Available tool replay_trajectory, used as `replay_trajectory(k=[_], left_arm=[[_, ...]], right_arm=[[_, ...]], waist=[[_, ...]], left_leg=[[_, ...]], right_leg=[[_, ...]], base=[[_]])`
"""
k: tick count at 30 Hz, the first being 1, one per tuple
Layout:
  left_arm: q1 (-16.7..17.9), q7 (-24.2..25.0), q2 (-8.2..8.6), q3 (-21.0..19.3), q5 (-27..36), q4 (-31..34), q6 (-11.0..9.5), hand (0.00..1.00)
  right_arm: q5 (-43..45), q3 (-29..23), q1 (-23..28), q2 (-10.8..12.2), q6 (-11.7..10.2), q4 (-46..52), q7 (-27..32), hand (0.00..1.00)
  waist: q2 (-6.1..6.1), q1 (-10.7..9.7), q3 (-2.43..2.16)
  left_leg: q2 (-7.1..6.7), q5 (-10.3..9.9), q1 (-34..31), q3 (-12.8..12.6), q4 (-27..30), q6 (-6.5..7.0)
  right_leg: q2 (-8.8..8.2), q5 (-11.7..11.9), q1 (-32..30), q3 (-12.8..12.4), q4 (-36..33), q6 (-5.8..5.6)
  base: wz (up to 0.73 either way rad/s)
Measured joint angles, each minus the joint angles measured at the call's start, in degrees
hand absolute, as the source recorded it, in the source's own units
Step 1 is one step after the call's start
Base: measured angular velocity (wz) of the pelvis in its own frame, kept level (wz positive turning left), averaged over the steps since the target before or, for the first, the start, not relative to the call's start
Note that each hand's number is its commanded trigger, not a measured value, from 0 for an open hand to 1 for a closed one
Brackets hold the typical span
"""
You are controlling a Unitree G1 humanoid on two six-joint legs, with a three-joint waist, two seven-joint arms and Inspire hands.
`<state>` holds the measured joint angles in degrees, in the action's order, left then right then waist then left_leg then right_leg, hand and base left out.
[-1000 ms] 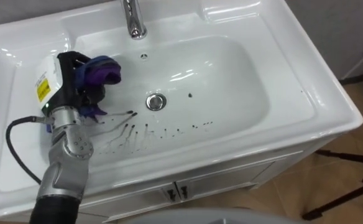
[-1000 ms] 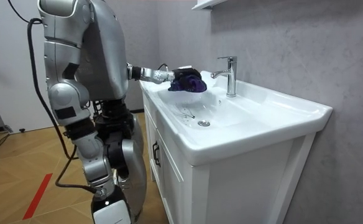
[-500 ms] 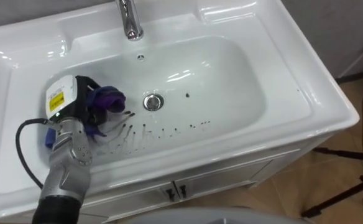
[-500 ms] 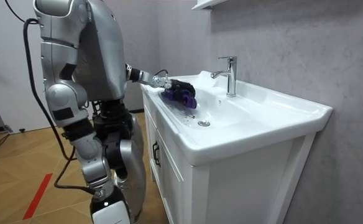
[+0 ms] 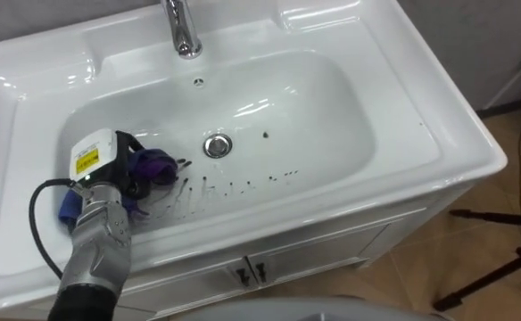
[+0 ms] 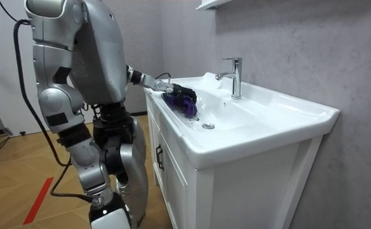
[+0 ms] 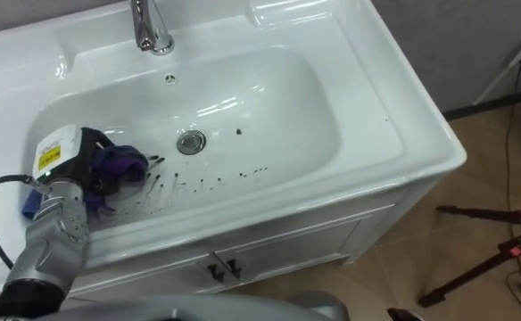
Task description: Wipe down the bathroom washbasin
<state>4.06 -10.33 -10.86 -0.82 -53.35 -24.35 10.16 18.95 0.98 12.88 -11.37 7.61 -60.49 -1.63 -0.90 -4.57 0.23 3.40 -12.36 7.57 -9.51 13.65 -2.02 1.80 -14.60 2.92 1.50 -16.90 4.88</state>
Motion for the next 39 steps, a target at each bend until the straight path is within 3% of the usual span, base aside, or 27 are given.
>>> replay_trajectory(k=[4, 14, 24, 29, 33, 36, 39], left_arm=[[-0.1, 1.3, 0.01, 0.1, -0.2, -1.0, 0.6, 1.00], [-1.0, 6.9, 0.00, -0.1, -0.8, -1.4, 2.5, 1.00], [-3.6, 7.1, 0.00, 1.2, 1.1, -3.9, 1.9, 1.00], [-8.4, 7.2, 1.22, 1.8, 4.4, -8.3, 2.0, 1.00], [-9.3, 8.4, 2.23, 1.8, 5.1, -8.5, 2.1, 1.00], [-9.8, 8.8, 2.36, 3.8, 7.3, -8.5, 2.0, 1.00], [-11.6, 9.3, 2.50, 6.8, 11.6, -9.0, 1.7, 1.00]], right_arm=[[0.1, 0.0, 0.1, -0.1, 0.1, 0.1, 0.2, 0.00], [1.7, 0.0, -0.3, -0.1, 1.3, 0.4, -0.5, 0.00], [1.7, 0.7, 0.0, -0.1, 1.3, 0.5, -0.5, 0.00], [2.1, 3.4, -0.3, 0.5, 2.4, 0.4, -1.1, 0.00], [2.2, 3.5, -0.2, 0.7, 3.0, 0.4, -1.1, 0.00], [2.0, 4.6, -0.3, 0.8, 3.7, 0.5, -1.1, 0.00], [2.1, 4.6, -0.3, 2.3, 3.7, 0.4, -1.1, 0.00]], waist=[[-0.42, -0.1, -0.28], [0.18, -1.5, -0.21], [0.78, -1.5, -0.01], [1.93, -1.6, 0.03], [2.35, -1.9, 0.01], [2.88, -3.0, 0.02], [3.94, -3.6, 0.33]], left_leg=[[0.16, 0.0, 0.1, -0.9, 0.7, 0.00], [0.97, -0.8, -2.0, -1.1, 5.8, -0.55], [0.59, -0.8, -2.1, -1.5, 4.0, -0.46], [0.77, -0.8, -2.1, -2.4, 3.8, -0.46], [0.76, -0.8, -2.1, -3.2, 4.3, -0.46], [0.79, -0.9, -1.8, -4.4, 4.1, -0.45], [0.88, -1.0, -1.5, -4.7, 4.0, -0.28]], right_leg=[[0.19, 0.0, -0.1, -1.2, -0.4, 0.17], [0.37, -1.2, -1.0, -1.5, -3.2, 1.13], [0.23, -1.5, -3.0, -1.8, -5.0, 0.86], [0.34, -1.6, -3.1, -1.7, -5.1, 0.68], [0.31, -1.4, -3.1, -2.4, -5.1, 0.36], [0.27, -1.3, -3.0, -2.9, -5.0, 0.17], [0.34, -1.0, -2.9, -3.0, -4.7, 0.12]], base=[[-0.12], [-0.02], [0.00], [0.05], [-0.06], [-0.07], [-0.08]])
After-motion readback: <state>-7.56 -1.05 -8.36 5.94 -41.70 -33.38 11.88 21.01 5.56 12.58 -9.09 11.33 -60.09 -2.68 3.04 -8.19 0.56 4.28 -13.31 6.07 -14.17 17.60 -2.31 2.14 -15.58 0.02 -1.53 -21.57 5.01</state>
